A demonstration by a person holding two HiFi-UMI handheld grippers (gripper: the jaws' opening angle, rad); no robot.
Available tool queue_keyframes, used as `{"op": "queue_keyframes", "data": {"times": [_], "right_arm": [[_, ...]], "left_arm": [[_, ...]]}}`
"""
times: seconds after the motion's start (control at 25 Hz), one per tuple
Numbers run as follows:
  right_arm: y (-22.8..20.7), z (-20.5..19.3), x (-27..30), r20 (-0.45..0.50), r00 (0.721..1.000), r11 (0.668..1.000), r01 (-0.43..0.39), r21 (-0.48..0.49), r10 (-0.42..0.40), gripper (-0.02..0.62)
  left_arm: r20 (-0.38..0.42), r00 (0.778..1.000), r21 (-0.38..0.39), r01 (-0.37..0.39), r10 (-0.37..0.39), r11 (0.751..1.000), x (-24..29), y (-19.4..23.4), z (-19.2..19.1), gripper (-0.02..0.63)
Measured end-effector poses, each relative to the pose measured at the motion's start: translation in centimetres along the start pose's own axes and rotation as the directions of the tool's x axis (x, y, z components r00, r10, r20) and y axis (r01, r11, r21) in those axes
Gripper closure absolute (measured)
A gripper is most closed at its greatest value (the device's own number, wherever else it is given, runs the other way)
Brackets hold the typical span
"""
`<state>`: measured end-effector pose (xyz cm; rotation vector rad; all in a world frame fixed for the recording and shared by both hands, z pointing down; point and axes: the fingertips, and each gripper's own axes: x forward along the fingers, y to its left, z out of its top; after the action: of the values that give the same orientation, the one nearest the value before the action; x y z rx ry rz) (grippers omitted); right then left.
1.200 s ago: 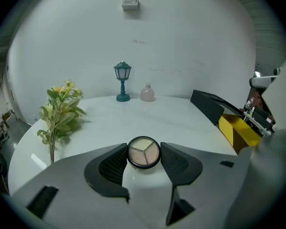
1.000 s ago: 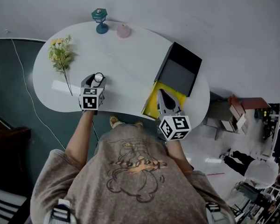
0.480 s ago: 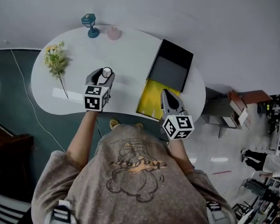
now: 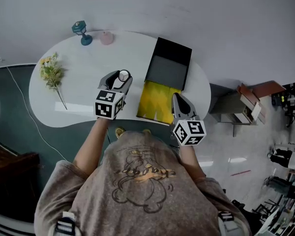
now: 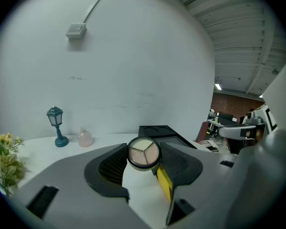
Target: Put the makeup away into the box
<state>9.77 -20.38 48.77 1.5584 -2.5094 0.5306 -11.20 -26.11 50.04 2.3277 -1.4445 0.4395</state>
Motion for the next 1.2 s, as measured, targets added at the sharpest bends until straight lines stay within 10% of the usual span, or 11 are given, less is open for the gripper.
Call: {"op": "queue_keyframes", "data": {"times": [0.64, 1.2], "right_arm": [[-3.9, -1.2, -5.0, 0.028, 0.992, 0.991, 0.122, 0.05, -0.123, 0.592], [-7.3, -2.3, -9.2, 0.044, 0.975, 0.972, 0.215, 0.099, -0.22, 0.592]], "left_arm": [[-0.022, 0.973, 0.13, 0.232, -0.231, 0.964, 3.7, -10.3, 1.8, 0.368], [-0.241, 0.9, 0.221, 0.416, -0.364, 0.882, 6.2, -17.5, -5.4, 0.37]]}}
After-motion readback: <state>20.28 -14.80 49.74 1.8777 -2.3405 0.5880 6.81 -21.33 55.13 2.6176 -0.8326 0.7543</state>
